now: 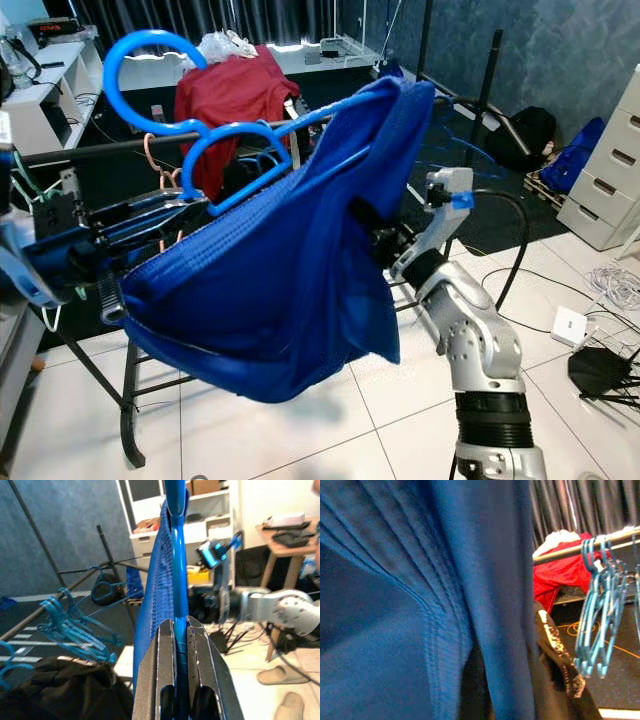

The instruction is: Hang hanger

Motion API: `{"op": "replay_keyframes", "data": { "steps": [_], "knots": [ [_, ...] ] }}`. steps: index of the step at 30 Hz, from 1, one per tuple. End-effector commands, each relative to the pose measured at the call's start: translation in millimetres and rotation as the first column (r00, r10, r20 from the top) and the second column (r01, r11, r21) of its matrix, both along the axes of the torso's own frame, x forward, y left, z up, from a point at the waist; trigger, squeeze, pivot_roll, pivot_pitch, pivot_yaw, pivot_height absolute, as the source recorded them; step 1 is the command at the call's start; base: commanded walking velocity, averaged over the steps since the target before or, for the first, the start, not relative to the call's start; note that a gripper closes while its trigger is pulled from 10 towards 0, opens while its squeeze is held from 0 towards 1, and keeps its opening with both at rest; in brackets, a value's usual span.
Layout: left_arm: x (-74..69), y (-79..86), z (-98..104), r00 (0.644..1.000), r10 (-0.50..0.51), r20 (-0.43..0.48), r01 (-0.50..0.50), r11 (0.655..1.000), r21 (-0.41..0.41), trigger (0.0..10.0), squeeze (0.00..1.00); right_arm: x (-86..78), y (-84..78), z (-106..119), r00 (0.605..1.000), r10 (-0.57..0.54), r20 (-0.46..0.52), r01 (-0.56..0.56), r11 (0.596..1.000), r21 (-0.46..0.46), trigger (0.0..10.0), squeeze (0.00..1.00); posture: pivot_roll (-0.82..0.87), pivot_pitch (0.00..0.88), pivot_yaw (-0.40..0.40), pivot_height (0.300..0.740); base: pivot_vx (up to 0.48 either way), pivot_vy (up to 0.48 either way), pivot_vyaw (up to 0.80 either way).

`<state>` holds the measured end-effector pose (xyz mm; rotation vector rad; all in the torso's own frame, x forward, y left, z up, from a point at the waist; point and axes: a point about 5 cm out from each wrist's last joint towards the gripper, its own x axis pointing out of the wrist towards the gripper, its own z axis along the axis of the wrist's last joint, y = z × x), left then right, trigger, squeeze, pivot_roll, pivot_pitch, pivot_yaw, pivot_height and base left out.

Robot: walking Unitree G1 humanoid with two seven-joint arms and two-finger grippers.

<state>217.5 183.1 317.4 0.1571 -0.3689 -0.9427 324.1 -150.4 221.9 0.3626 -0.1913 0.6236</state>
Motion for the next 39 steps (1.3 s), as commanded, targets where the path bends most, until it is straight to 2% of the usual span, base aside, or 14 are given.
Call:
{"op": "replay_keyframes", "data": {
  "steps": [1, 8, 11, 13, 14, 20, 23, 26, 30, 33, 36, 37, 38, 39],
  "knots": [
    [1.9, 5.8, -2, 0.999, 0.050, 0.005, -0.050, 0.997, 0.057, 10.0, 0.00, 1.1, -1.4, 6, 1.000, -0.002, 0.019, 0.002, 1.000, 0.028, 0.0, 0.00, -0.01, 0.000, -0.001, 0.740, 0.000, 0.000, 0.00],
    [14.7, 29.4, -20, 0.976, 0.219, 0.008, -0.216, 0.953, 0.214, 10.0, 0.00, 0.2, -3.9, 14, 0.999, 0.010, 0.039, -0.012, 0.999, 0.052, 0.0, 0.00, -0.01, 0.000, -0.001, 0.740, 0.000, 0.000, 0.00],
    [19.4, 47.3, -34, 0.947, 0.310, 0.086, -0.318, 0.862, 0.396, 10.0, 0.00, -0.4, -6.5, 17, 0.999, 0.006, 0.048, -0.009, 0.998, 0.061, 0.0, 0.00, -0.02, 0.000, -0.002, 0.740, 0.000, 0.000, 0.00],
    [19.4, 47.3, -34, 0.947, 0.310, 0.086, -0.318, 0.862, 0.396, 10.0, 0.00, -0.4, -6.5, 17, 0.999, 0.006, 0.048, -0.009, 0.998, 0.061, 0.0, 0.00, -0.02, 0.000, -0.002, 0.740, 0.000, 0.000, 0.00],
    [19.0, 56.9, -41, 0.935, 0.322, 0.148, -0.352, 0.795, 0.495, 10.0, 0.00, -0.6, -8.7, 20, 0.999, 0.002, 0.054, -0.005, 0.998, 0.068, 0.0, 0.00, -0.01, 0.000, -0.003, 0.740, 0.000, 0.000, 0.00],
    [-3.0, 58.5, -35, 0.975, 0.190, 0.115, -0.222, 0.826, 0.519, 10.0, 0.00, 0.9, -19.1, 25, 0.998, -0.029, 0.060, 0.024, 0.997, 0.073, 0.0, 0.00, -0.01, 0.000, -0.008, 0.740, 0.000, 0.000, 0.00],
    [-24.9, 56.3, -15, 0.999, 0.037, 0.033, -0.047, 0.936, 0.349, 10.0, 0.00, 2.7, -25.3, 24, 0.997, -0.056, 0.048, 0.052, 0.996, 0.070, 0.0, 0.00, -0.01, 0.001, -0.006, 0.740, 0.000, 0.000, 0.00],
    [-39.7, 56.5, -11, 0.995, -0.095, -0.016, 0.096, 0.961, 0.259, 10.0, 0.00, 3.3, -26.7, 22, 0.997, -0.067, 0.039, 0.064, 0.996, 0.069, 0.0, 0.00, -0.01, 0.001, -0.004, 0.740, 0.000, 0.000, 0.00],
    [-43.9, 61.0, 7, 0.980, -0.173, 0.097, 0.175, 0.984, -0.018, 10.0, 0.00, 3.8, -23.9, 14, 0.997, -0.074, 0.011, 0.073, 0.996, 0.057, 0.0, 0.00, -0.01, 0.001, -0.002, 0.740, 0.000, 0.000, 0.00],
    [-31.9, 59.0, 20, 0.967, -0.115, 0.228, 0.183, 0.935, -0.304, 10.0, 0.00, 1.7, -13.7, 7, 0.999, -0.046, -0.010, 0.046, 0.998, 0.038, 0.0, 0.00, -0.01, 0.001, -0.002, 0.740, 0.000, 0.000, 0.00],
    [-23.5, 54.7, 17, 0.969, -0.069, 0.239, 0.161, 0.906, -0.392, 10.0, 0.00, 0.7, -8.9, 5, 0.999, -0.030, -0.014, 0.031, 0.999, 0.035, 0.0, 0.00, -0.01, 0.000, 0.000, 0.740, 0.000, 0.000, 0.00],
    [-10.7, 52.7, 15, 0.975, 0.006, 0.223, 0.120, 0.829, -0.547, 10.0, 0.00, -0.3, -4.1, 4, 1.000, -0.013, -0.019, 0.014, 0.999, 0.034, 0.0, 0.00, -0.01, 0.000, -0.003, 0.740, 0.000, 0.000, 0.00],
    [-10.7, 52.7, 15, 0.975, 0.006, 0.223, 0.120, 0.829, -0.547, 10.0, 0.00, -0.3, -4.1, 4, 1.000, -0.013, -0.019, 0.014, 0.999, 0.034, 0.0, 0.00, -0.01, 0.000, -0.003, 0.740, 0.000, 0.000, 0.00],
    [2.1, 49.6, 10, 0.982, 0.066, 0.178, 0.072, 0.738, -0.671, 10.0, 0.00, -1.0, -0.2, 3, 1.000, 0.002, -0.023, -0.001, 0.999, 0.035, 0.0, 0.00, -0.01, 0.000, -0.002, 0.740, 0.000, 0.000, 0.00]
  ]
}}
